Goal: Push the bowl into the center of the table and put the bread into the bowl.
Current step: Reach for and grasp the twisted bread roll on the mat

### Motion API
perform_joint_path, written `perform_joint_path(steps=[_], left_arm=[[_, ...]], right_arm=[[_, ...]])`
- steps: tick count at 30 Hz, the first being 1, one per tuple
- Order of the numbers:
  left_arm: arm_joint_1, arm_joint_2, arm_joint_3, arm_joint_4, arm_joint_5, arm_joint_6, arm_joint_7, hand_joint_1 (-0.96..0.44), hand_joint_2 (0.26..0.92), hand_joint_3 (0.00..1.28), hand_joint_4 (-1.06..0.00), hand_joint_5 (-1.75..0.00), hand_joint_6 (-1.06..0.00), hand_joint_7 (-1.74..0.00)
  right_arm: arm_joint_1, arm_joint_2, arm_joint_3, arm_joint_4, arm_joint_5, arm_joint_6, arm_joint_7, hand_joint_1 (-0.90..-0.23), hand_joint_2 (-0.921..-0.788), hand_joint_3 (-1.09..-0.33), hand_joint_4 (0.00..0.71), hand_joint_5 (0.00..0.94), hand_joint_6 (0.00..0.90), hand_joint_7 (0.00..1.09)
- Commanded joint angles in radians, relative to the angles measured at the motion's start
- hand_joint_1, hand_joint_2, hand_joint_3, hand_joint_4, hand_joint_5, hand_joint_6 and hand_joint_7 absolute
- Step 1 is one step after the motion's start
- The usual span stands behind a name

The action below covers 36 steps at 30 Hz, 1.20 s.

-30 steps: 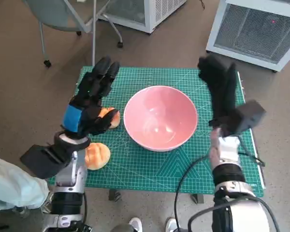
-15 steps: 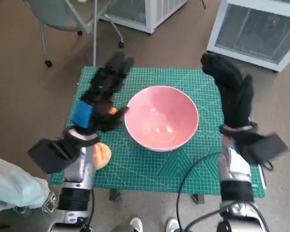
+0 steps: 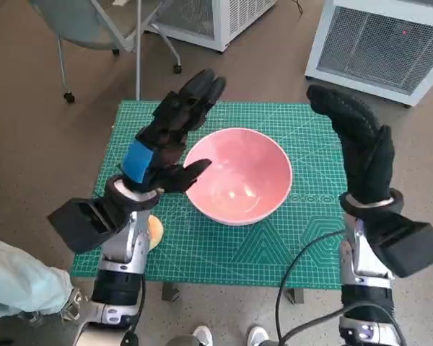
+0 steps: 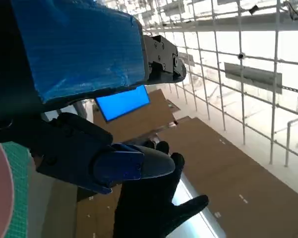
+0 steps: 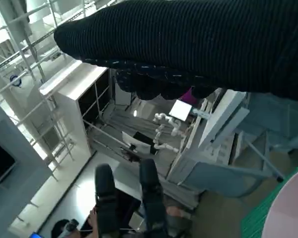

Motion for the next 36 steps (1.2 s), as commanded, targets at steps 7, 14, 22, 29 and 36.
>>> perform_joint_path(steps=[7, 14, 22, 29, 36], left_arm=[[-0.009, 0.003, 0.006, 0.001, -0.003, -0.011, -0.009, -0.58, 0.921, 0.37, -0.18, 0.00, -0.02, -0.54], [-0.006, 0.032, 0.021, 0.019, 0.038, -0.051, 0.008, -0.58, 0.921, 0.37, -0.18, 0.00, -0.02, -0.55], [-0.027, 0.267, 0.060, 0.074, 0.468, -0.149, 0.236, -0.58, 0.921, 0.30, -0.17, 0.00, -0.03, -0.45], [-0.027, 0.468, 0.046, -0.007, 0.468, 0.206, 0.052, -0.48, 0.858, 0.04, -0.08, 0.00, -0.15, -0.16], [-0.054, 0.586, -0.038, -0.050, 0.591, 0.488, -0.043, -0.30, 0.740, 0.01, -0.01, 0.00, -0.16, -0.07]], right_arm=[[0.039, -0.001, 0.023, -0.037, -0.004, 0.057, -0.015, -0.730, -0.921, -0.753, 0.215, 0.000, 0.028, 0.58], [0.050, 0.000, 0.032, -0.052, -0.002, 0.075, -0.020, -0.737, -0.921, -0.753, 0.213, 0.000, 0.023, 0.59], [0.060, 0.001, 0.040, -0.060, 0.006, 0.079, -0.014, -0.740, -0.921, -0.757, 0.211, 0.000, 0.018, 0.60], [0.062, -0.001, 0.041, -0.065, 0.016, 0.090, -0.007, -0.740, -0.921, -0.760, 0.208, 0.000, 0.011, 0.61], [0.059, -0.001, 0.041, -0.064, 0.022, 0.094, -0.004, -0.739, -0.921, -0.762, 0.201, 0.000, 0.005, 0.62]])
